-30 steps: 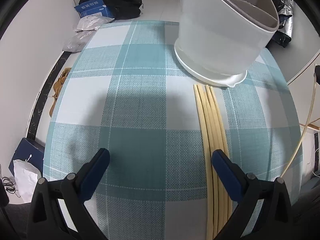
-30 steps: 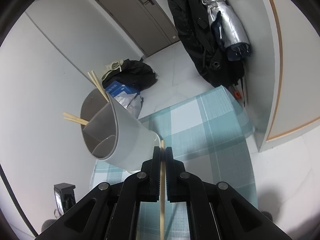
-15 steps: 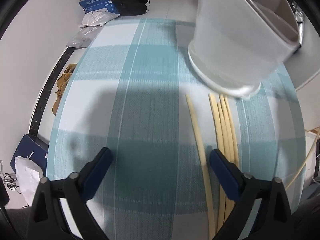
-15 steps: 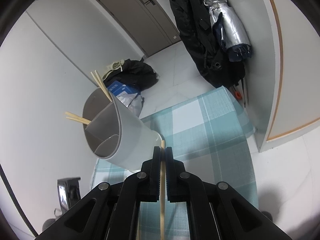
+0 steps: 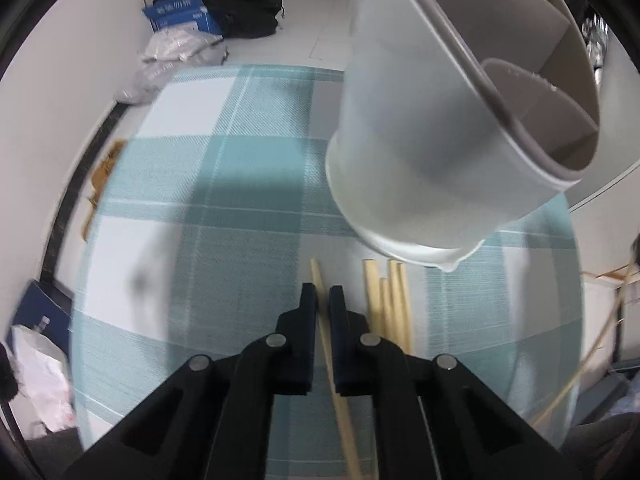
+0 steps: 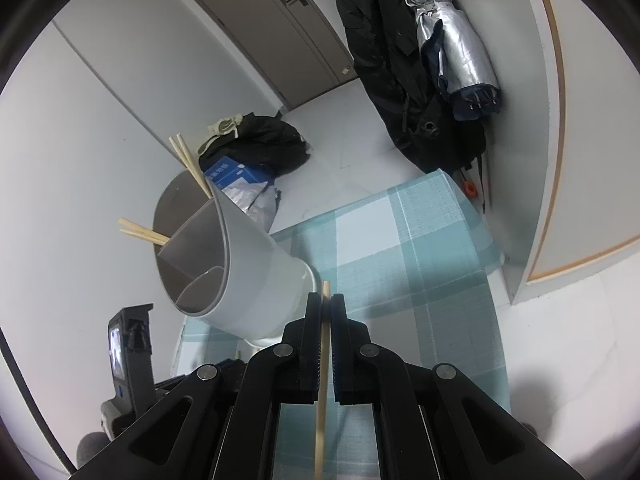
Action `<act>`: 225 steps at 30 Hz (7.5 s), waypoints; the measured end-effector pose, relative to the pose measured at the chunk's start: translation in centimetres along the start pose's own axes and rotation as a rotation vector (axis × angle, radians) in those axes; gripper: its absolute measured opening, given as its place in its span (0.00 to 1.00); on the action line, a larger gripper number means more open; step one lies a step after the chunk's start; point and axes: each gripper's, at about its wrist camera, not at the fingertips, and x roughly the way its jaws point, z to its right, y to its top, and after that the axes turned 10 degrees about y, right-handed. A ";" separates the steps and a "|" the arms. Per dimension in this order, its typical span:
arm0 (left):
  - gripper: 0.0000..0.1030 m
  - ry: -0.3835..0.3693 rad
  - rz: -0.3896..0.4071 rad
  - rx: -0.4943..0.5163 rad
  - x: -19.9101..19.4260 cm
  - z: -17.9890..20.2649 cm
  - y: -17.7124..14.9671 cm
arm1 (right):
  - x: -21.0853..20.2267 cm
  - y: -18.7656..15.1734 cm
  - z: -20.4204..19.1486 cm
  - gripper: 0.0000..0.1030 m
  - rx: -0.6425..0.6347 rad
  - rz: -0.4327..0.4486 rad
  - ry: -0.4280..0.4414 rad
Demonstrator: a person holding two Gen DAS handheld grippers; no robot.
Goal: Organize utensils
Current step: 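Grasp a chopstick with the left tool while the right tool holds its chopstick, then lift both held chopsticks up over the white holder, then open both tools to drop the chopsticks into the holder, then withdraw both tools from the holder back toward the chopstick bundle, then grasp another wooden chopstick from the bundle with the right tool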
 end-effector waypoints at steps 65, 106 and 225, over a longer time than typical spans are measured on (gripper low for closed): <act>0.01 -0.293 0.404 0.109 -17.5 -0.1 -0.6 | -4.2 0.0 -11.0 0.03 -0.342 0.206 0.068; 0.01 -0.279 0.484 0.150 -18.8 -1.4 13.0 | 1.8 16.2 -18.9 0.03 -0.468 0.312 0.056; 0.99 -0.037 0.215 -0.241 -7.2 -8.0 -1.3 | 10.5 -10.7 -7.9 0.17 -0.351 -0.423 -0.172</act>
